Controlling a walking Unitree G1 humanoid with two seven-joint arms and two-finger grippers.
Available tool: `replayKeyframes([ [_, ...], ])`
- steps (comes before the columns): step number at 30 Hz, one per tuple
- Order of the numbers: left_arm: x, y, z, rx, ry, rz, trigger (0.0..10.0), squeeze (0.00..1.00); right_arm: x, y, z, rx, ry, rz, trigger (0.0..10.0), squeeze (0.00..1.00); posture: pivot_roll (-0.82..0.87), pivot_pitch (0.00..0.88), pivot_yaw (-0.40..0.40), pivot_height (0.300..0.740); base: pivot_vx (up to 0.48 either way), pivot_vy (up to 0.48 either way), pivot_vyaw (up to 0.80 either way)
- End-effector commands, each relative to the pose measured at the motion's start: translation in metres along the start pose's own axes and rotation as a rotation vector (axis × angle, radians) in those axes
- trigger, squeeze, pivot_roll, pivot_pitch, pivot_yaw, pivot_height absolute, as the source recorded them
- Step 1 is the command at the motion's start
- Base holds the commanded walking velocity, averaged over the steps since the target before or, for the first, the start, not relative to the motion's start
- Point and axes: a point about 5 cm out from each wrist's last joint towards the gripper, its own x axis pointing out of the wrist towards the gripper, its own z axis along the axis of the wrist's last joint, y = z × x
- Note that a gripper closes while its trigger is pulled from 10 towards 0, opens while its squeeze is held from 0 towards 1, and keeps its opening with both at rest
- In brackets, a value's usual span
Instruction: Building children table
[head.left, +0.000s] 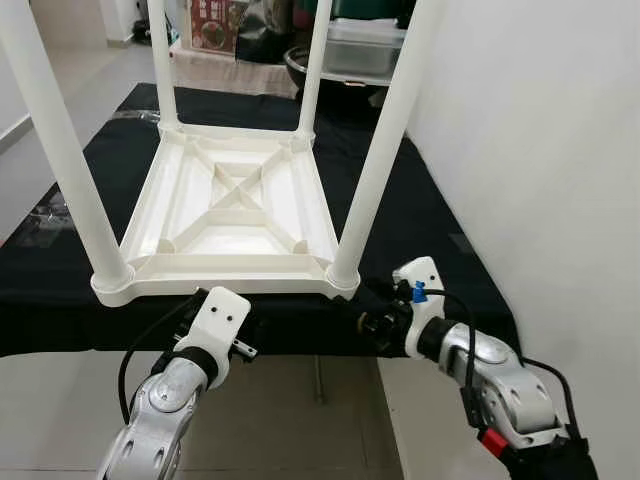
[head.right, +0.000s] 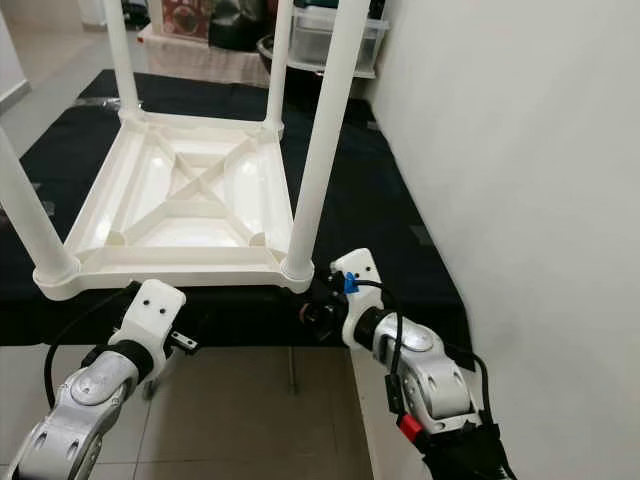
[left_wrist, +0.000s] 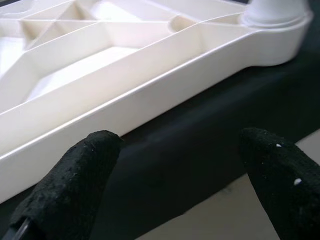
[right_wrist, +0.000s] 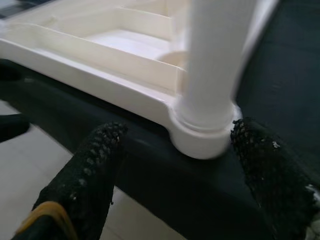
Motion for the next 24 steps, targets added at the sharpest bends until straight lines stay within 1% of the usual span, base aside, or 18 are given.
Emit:
replayKeyframes([
  [1,-0.001,-0.015,0.005,-0.025,-0.064,-0.075,10.0,0.00,0.001,-0.028,0.001,-0.043,0.001,-0.292,10.0,0.00,0.08,0.044,-0.116,0.740,0.000,0.000,0.00],
  [2,-0.001,-0.015,0.005,-0.025,-0.064,-0.075,10.0,0.00,0.001,-0.028,0.001,-0.043,0.001,-0.292,10.0,0.00,0.08,0.044,-0.116,0.740,0.000,0.000,0.00],
  [4,-0.003,-0.020,0.008,-0.043,-0.098,-0.088,10.0,0.00,0.003,-0.039,0.003,-0.064,-0.002,-0.482,10.0,0.00,0.09,0.046,-0.113,0.740,0.000,0.000,0.00],
  [5,-0.003,-0.020,0.008,-0.043,-0.098,-0.088,10.0,0.00,0.003,-0.039,0.003,-0.064,-0.002,-0.482,10.0,0.00,0.09,0.046,-0.113,0.740,0.000,0.000,0.00],
  [6,-0.006,-0.021,0.007,-0.045,-0.106,-0.087,10.0,0.00,0.007,-0.043,0.004,-0.057,-0.003,-0.544,10.0,0.00,0.09,0.048,-0.115,0.740,0.000,0.000,0.00],
  [7,-0.006,-0.021,0.007,-0.045,-0.106,-0.087,10.0,0.00,0.007,-0.043,0.004,-0.057,-0.003,-0.544,10.0,0.00,0.09,0.048,-0.115,0.740,0.000,0.000,0.00],
  [8,-0.007,-0.022,0.007,-0.049,-0.108,-0.084,10.0,0.00,0.012,-0.044,0.006,-0.052,-0.009,-0.574,10.0,0.00,0.09,0.048,-0.115,0.740,0.000,0.000,0.00],
  [9,-0.009,-0.021,0.007,-0.053,-0.106,-0.071,10.0,0.00,0.018,-0.043,0.009,-0.041,-0.025,-0.576,10.0,0.00,0.11,0.050,-0.121,0.740,0.000,0.000,0.00],
  [11,-0.014,-0.020,0.007,-0.082,-0.103,-0.050,10.0,0.00,0.028,-0.037,0.012,-0.019,-0.061,-0.537,10.0,0.00,0.11,0.057,-0.121,0.740,0.000,0.000,0.00],
  [13,-0.014,-0.020,0.007,-0.082,-0.103,-0.050,10.0,0.00,0.028,-0.037,0.012,-0.019,-0.061,-0.537,10.0,0.00,0.11,0.057,-0.121,0.740,0.000,0.000,0.00],
  [14,-0.016,-0.021,0.008,-0.101,-0.109,-0.049,10.0,0.00,0.037,-0.036,0.013,-0.002,-0.063,-0.532,10.0,0.00,0.11,0.063,-0.116,0.740,0.000,0.000,0.00],
  [15,-0.016,-0.021,0.008,-0.101,-0.109,-0.049,10.0,0.00,0.037,-0.036,0.013,-0.002,-0.063,-0.532,10.0,0.00,0.11,0.063,-0.116,0.740,0.000,0.000,0.00],
  [16,-0.020,-0.024,0.011,-0.114,-0.120,-0.052,10.0,0.00,0.045,-0.035,0.014,0.005,-0.066,-0.531,10.0,0.00,0.13,0.074,-0.117,0.740,0.000,0.000,0.00],
  [18,-0.025,-0.027,0.015,-0.128,-0.135,-0.058,10.0,0.00,0.056,-0.036,0.017,0.022,-0.064,-0.563,10.0,0.00,0.13,0.085,-0.114,0.740,0.000,0.000,0.00],
  [20,-0.031,-0.028,0.021,-0.129,-0.156,-0.064,10.0,0.00,0.064,-0.036,0.022,0.013,-0.065,-0.600,10.0,0.00,0.15,0.110,-0.116,0.740,0.000,0.000,0.00],
  [21,-0.033,-0.027,0.023,-0.135,-0.161,-0.059,10.0,0.00,0.066,-0.037,0.024,0.022,-0.065,-0.619,10.0,0.00,0.15,0.133,-0.116,0.740,0.000,0.000,0.00],
  [23,-0.035,-0.027,0.025,-0.138,-0.165,-0.056,10.0,0.00,0.068,-0.038,0.025,0.023,-0.064,-0.632,10.0,0.00,0.15,0.133,-0.116,0.740,0.000,0.000,0.00],
  [24,-0.037,-0.027,0.028,-0.136,-0.172,-0.059,10.0,0.00,0.069,-0.039,0.027,0.016,-0.062,-0.646,10.0,0.00,0.15,0.151,-0.122,0.740,0.000,0.000,0.00],
])
